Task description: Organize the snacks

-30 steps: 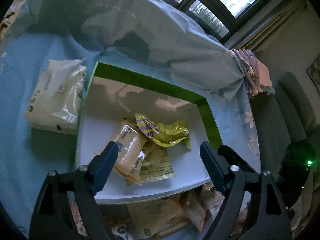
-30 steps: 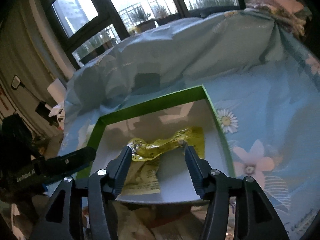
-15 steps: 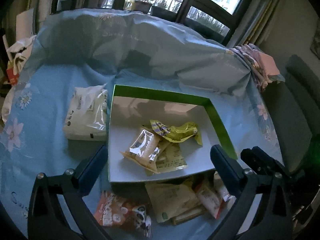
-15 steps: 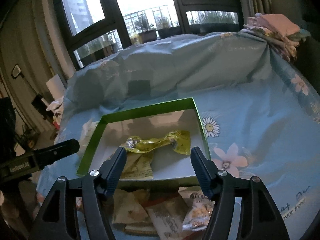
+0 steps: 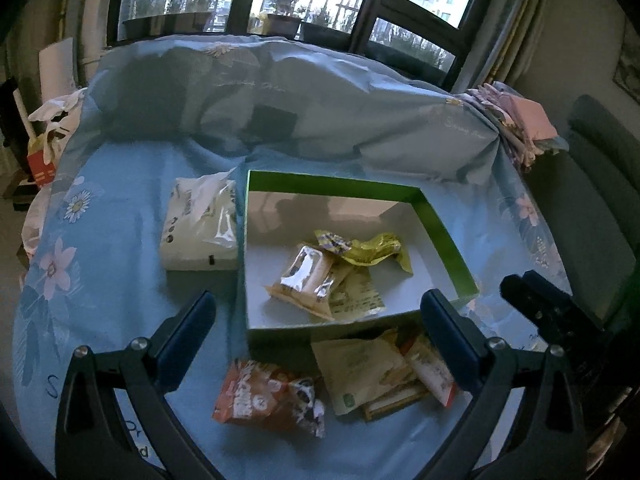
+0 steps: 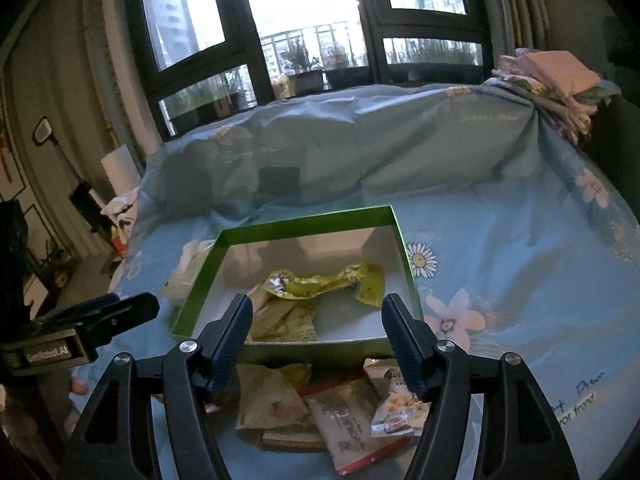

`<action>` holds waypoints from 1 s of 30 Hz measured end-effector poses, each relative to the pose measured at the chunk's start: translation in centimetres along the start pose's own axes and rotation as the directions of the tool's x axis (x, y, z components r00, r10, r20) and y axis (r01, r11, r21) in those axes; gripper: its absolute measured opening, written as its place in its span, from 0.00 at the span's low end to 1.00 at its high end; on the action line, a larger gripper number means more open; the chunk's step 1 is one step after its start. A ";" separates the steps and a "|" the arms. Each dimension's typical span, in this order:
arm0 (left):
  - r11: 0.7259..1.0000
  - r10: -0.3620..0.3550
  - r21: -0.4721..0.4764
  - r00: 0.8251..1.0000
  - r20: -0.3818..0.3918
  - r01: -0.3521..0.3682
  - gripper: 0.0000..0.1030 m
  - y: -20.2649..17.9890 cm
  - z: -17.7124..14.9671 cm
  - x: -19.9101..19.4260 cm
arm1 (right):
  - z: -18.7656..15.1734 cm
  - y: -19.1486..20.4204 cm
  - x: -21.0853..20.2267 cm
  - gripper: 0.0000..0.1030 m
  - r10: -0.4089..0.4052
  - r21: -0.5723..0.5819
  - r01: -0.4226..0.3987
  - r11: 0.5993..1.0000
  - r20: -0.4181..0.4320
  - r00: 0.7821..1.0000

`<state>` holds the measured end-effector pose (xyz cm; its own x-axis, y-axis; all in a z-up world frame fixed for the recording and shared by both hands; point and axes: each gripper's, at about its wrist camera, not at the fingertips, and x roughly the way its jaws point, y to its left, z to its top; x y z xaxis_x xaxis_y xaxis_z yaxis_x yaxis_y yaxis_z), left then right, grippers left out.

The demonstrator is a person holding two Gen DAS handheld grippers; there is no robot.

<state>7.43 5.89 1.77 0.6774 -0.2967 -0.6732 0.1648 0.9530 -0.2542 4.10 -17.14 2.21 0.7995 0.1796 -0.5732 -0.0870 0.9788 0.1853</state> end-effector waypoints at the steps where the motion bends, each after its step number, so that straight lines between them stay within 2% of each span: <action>1: 1.000 0.006 -0.007 1.000 -0.006 -0.006 1.00 0.3 -0.3 0.0 | -0.1 0.1 -0.1 0.66 0.000 -0.002 0.000 1.000 0.000 1.000; 4: 0.999 0.024 -0.023 0.999 -0.026 -0.024 1.00 1.0 -1.1 0.2 | -0.3 0.0 -0.3 0.66 -0.003 -0.002 0.002 1.000 -0.004 1.000; 10: 0.999 0.016 -0.042 0.998 -0.064 -0.019 1.00 2.1 -2.7 0.2 | -0.7 0.2 -0.7 0.66 0.002 0.001 -0.002 1.000 -0.012 1.000; 19: 0.999 -0.014 -0.046 0.998 -0.065 0.011 1.00 2.3 -3.7 -0.4 | -1.0 0.3 -1.0 0.66 0.009 0.002 -0.009 1.000 -0.016 1.000; 30: 0.999 0.003 -0.054 0.997 -0.071 -0.007 1.00 3.0 -4.4 -0.6 | -2.4 0.1 -0.9 0.66 0.035 0.006 -0.035 0.999 -0.041 0.999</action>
<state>4.40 8.64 -1.66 0.6252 -0.2973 -0.7216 0.1211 0.9503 -0.2867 1.99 -16.98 0.85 0.7712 0.2178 -0.5982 -0.1116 0.9713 0.2099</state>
